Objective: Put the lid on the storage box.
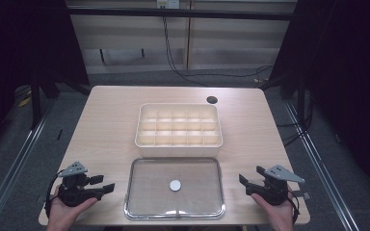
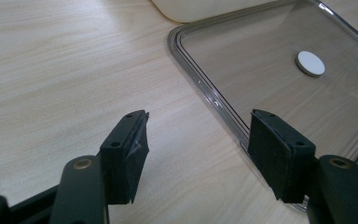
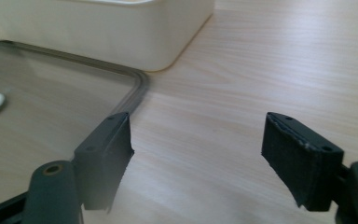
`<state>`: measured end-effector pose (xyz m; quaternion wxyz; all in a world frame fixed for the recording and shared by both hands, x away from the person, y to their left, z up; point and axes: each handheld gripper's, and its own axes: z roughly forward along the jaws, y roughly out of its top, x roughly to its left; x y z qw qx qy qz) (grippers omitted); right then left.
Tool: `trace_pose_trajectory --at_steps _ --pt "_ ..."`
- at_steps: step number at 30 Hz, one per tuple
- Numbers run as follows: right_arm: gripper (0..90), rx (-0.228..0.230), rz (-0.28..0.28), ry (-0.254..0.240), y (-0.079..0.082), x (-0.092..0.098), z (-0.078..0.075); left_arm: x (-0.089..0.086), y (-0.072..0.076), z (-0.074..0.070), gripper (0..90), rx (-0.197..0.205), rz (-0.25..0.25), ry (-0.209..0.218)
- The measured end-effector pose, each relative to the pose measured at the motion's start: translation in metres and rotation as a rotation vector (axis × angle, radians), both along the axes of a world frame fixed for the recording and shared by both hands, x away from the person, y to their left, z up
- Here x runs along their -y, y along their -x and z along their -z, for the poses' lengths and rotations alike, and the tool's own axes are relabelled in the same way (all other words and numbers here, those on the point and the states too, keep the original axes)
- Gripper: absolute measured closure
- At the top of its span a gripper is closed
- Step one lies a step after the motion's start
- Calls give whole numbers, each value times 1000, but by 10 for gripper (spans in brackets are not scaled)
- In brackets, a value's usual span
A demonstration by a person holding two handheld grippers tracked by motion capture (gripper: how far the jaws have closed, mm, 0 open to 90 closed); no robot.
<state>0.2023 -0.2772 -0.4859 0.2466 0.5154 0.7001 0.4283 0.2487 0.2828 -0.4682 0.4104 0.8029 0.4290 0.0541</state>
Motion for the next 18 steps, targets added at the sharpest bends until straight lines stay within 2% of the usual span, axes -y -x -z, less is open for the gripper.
trace_pose_trajectory --at_steps 1,3,5,11,15,16,18 --pt "252 -11 -11 -18 0 0 0 0 0 0 378 -4 1 3" --pt "258 -14 -14 -24 1 -1 0 0 -1 0 379 -3 2 5" --pt "265 6 6 -42 3 -2 -3 -1 -1 1 386 -5 -2 12" --pt "319 8 -1 -69 9 -6 -11 -1 0 0 418 0 3 23" --pt "387 -21 -32 -112 15 -13 -27 2 2 -5 455 13 8 27" --pt "416 -14 -47 -105 16 -18 -38 6 0 -9 471 27 17 27" --pt "428 -13 -59 -103 15 -20 -41 9 -2 -10 482 31 29 22"
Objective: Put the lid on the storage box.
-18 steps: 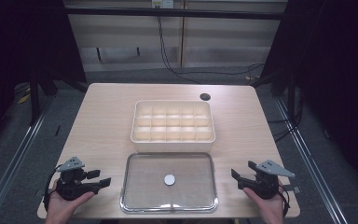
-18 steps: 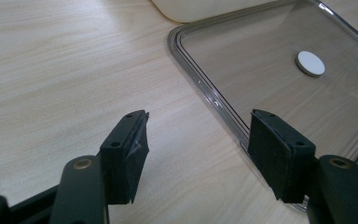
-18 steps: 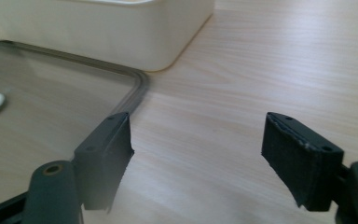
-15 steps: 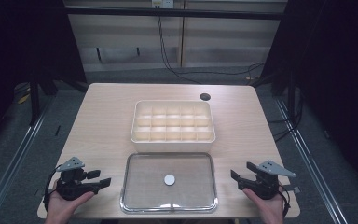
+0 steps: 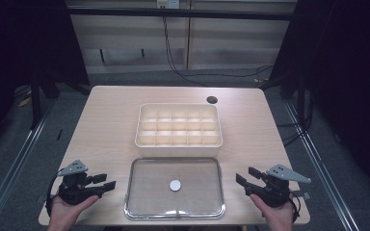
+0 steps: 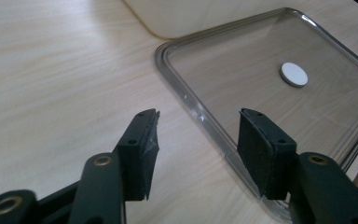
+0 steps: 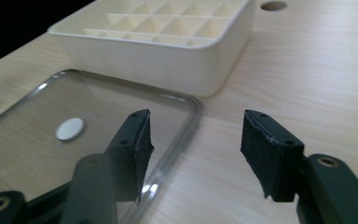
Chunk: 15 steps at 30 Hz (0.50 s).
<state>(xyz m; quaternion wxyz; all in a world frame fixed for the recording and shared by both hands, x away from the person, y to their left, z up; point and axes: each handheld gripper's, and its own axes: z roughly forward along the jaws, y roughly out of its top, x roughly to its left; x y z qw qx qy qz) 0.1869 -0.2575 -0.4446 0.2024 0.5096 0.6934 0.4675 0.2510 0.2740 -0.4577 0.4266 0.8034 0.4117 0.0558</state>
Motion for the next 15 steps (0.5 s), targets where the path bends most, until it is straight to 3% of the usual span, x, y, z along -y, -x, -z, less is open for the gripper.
trace_pose_trajectory --at_steps 4,6,9,12,15 --pt "388 14 -40 3 -8 -11 -19 13 -11 -4 482 5 20 -13" --pt "398 20 -70 -24 -19 -16 -27 19 -21 -7 445 -7 26 6" --pt "409 16 -80 -42 -26 -19 -29 22 -25 -7 449 -5 22 16" --pt "404 -18 -107 -24 -43 -30 -24 26 -25 -1 491 -1 29 -13" --pt "398 -50 -118 -30 -48 -33 -17 24 -23 2 501 -13 31 -11"
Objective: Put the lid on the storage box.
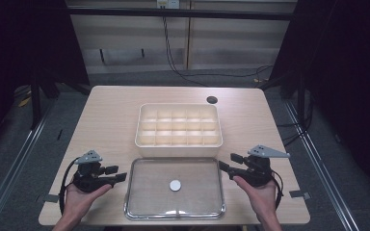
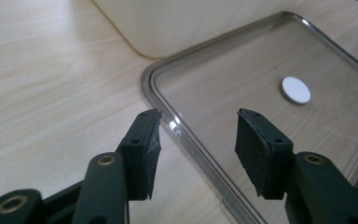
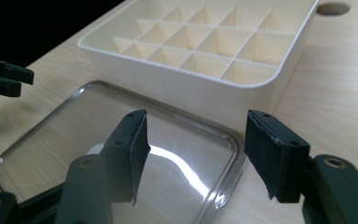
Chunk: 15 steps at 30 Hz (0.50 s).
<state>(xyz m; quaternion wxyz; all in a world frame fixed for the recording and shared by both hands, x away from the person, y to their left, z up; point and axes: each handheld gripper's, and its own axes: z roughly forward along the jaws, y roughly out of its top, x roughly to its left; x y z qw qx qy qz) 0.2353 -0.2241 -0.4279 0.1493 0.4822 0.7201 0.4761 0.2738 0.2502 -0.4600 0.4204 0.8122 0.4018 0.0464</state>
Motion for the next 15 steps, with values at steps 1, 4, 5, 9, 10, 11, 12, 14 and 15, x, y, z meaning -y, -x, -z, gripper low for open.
trace_pose_trajectory --at_steps 1,4,5,9,10,11,12,14,15 --pt "388 -13 5 16 -2 -3 9 -1 2 1 512 0 -4 -1" --pt "375 -63 -12 14 -3 -3 22 -2 3 4 514 -13 3 8" --pt "375 -63 -12 14 -3 -3 22 -2 3 4 513 -13 3 8" --pt "388 -97 0 17 -3 4 35 1 3 11 502 -42 11 -10" --pt "396 -127 -6 8 -3 7 39 2 2 12 498 -44 14 -13" --pt "411 -162 -14 5 -5 11 45 3 2 14 497 -49 17 -12" --pt "411 -162 -14 5 -5 11 45 4 1 15 497 -53 15 -15" --pt "442 -178 -11 22 -8 13 48 5 -1 17 495 -57 16 -21" --pt "452 -179 -11 19 -9 13 49 6 -4 18 496 -61 24 -27"
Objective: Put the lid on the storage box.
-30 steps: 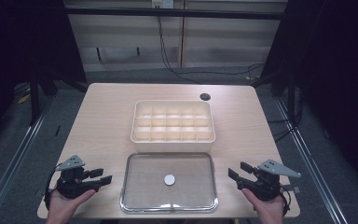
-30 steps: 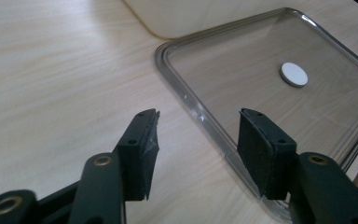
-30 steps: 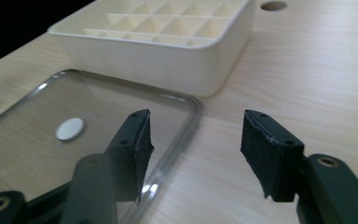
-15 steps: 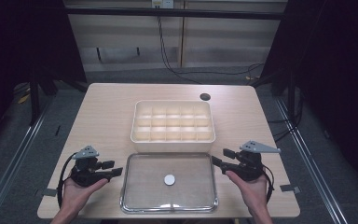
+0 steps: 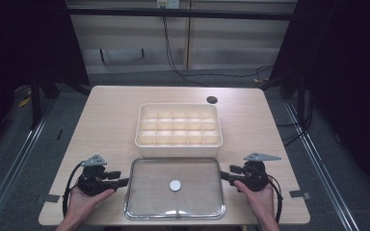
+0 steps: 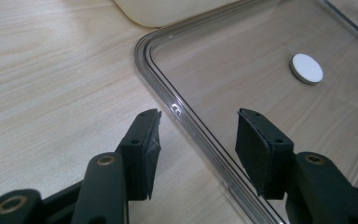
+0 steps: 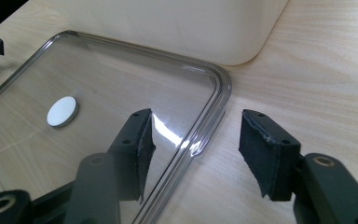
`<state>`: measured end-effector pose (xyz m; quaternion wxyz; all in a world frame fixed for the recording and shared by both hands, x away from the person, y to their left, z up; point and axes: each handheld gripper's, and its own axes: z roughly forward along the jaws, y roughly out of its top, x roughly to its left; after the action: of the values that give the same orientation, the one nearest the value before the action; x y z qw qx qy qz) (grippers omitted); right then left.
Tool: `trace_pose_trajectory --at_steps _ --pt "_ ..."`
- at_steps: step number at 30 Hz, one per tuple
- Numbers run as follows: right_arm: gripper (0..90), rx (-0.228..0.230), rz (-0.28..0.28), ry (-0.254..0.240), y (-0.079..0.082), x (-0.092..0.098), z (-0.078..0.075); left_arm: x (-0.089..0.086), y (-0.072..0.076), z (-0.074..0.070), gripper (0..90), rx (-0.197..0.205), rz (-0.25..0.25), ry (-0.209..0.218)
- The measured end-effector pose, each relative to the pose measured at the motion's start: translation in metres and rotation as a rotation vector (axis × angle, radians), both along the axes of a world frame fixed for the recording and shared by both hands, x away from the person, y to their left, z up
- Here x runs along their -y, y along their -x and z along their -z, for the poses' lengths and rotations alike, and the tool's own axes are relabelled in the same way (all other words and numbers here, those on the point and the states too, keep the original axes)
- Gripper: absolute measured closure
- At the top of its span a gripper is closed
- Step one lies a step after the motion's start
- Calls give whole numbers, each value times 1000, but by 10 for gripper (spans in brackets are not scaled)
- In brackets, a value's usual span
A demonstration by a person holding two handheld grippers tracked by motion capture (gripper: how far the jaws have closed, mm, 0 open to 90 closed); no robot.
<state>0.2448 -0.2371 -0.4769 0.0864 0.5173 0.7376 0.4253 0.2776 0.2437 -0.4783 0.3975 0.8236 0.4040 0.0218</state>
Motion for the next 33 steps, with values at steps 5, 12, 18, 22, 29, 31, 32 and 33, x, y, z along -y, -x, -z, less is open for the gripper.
trace_pose_trajectory --at_steps 5,12,18,22,29,31,32,33 --pt "509 -21 -20 11 -7 -4 6 5 -1 3 536 -2 19 -17" --pt "496 -25 -7 45 -13 -9 11 7 -4 7 506 -14 16 -22" --pt "491 -25 -16 64 -16 -13 13 13 -3 10 480 -21 22 -54" --pt "487 -44 -22 91 -16 -17 16 14 -3 11 501 -22 26 -60" --pt "515 -50 -5 90 -16 -17 18 18 -3 13 553 -38 43 -63" --pt "525 -54 7 87 -16 -17 18 19 -3 14 560 -36 45 -59" --pt "528 -61 11 92 -16 -18 19 19 -2 14 560 -36 45 -59" --pt "540 -56 9 103 -17 -19 20 19 -2 14 569 -37 45 -58"
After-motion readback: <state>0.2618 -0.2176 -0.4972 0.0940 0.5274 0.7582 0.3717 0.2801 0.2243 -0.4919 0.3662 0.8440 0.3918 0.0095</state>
